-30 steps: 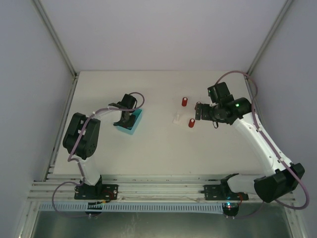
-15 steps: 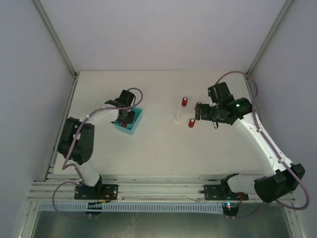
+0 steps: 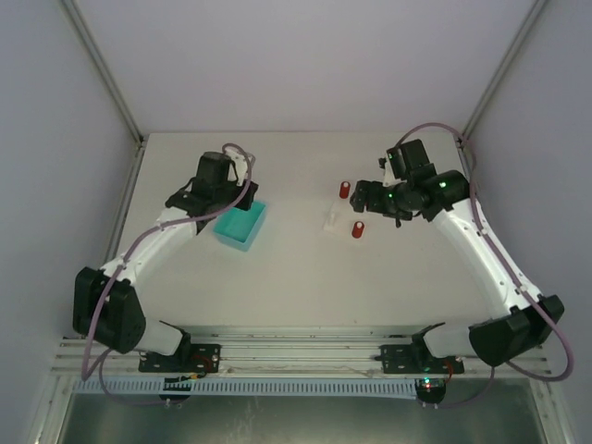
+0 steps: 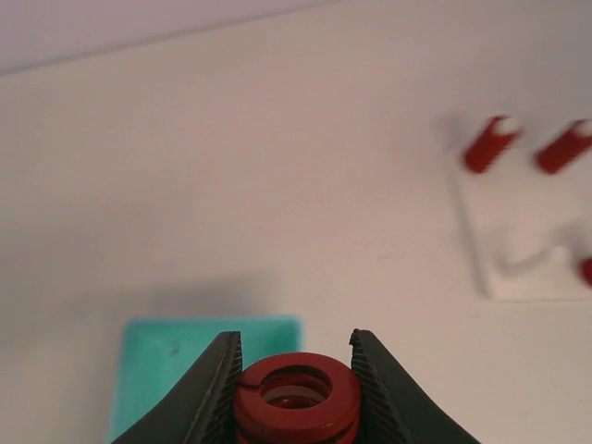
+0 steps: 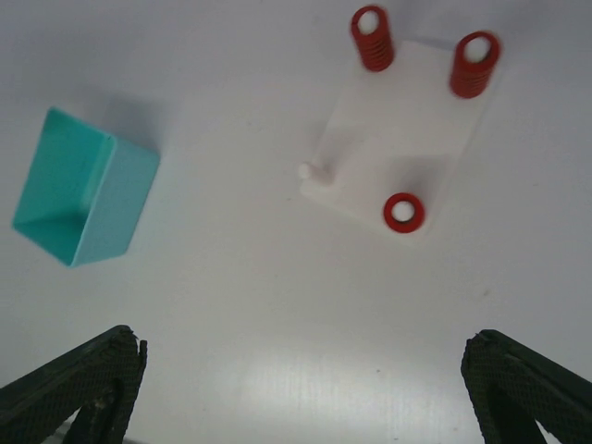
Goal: Install the large spring
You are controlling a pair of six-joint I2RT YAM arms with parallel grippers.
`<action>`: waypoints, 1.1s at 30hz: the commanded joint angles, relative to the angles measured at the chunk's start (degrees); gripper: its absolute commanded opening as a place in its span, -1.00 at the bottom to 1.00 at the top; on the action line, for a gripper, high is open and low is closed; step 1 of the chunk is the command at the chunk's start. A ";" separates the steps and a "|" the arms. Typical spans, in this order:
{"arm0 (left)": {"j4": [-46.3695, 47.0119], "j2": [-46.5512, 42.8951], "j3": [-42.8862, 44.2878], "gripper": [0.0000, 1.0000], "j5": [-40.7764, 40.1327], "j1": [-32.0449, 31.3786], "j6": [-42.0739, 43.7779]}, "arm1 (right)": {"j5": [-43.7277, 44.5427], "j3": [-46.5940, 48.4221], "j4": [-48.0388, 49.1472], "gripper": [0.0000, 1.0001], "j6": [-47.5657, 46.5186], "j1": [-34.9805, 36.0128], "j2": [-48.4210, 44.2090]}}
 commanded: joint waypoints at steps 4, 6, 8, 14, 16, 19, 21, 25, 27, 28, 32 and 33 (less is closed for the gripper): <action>18.78 -5.70 -8.38 -0.86 21.05 -3.44 8.61 | -13.89 3.71 -0.56 0.80 -0.38 0.18 5.12; 20.71 -6.25 -9.55 -0.86 22.46 -5.50 11.72 | -16.89 5.32 -1.00 0.76 -0.69 0.48 6.50; 23.01 -6.64 -10.39 -0.86 24.17 -7.16 13.64 | -19.43 7.07 -1.40 0.73 -1.05 0.86 7.96; 28.55 -7.23 -12.74 -0.86 26.62 -10.34 19.26 | -26.33 14.44 -4.98 0.65 -2.53 3.27 13.53; 28.96 -6.86 -12.47 -0.86 27.07 -10.89 20.38 | -27.98 16.56 -6.03 0.63 -2.92 3.92 15.08; 28.92 -6.18 -11.93 -0.86 27.43 -11.65 22.11 | -29.83 19.07 -7.48 0.58 -3.82 5.03 17.11; 28.95 -5.82 -11.66 -0.86 27.60 -12.25 23.18 | -30.08 20.12 -8.73 0.54 -4.79 5.93 18.18; 28.85 -5.82 -11.38 -0.95 27.90 -13.34 24.93 | -30.33 20.65 -9.44 0.43 -5.34 7.05 19.80; 28.96 -5.99 -11.29 -0.96 27.69 -13.86 25.41 | -30.35 20.83 -8.93 0.40 -5.13 7.61 20.17; 28.93 -5.95 -11.30 -0.96 27.69 -14.13 25.67 | -30.31 20.95 -8.62 0.39 -4.97 7.80 20.31; 29.09 -5.94 -11.13 -0.99 27.04 -15.05 25.99 | -31.37 21.04 -7.05 0.32 -3.88 8.64 21.33; 29.17 -5.96 -11.11 -0.99 26.81 -15.23 26.08 | -31.32 21.05 -7.13 0.31 -3.85 8.94 21.55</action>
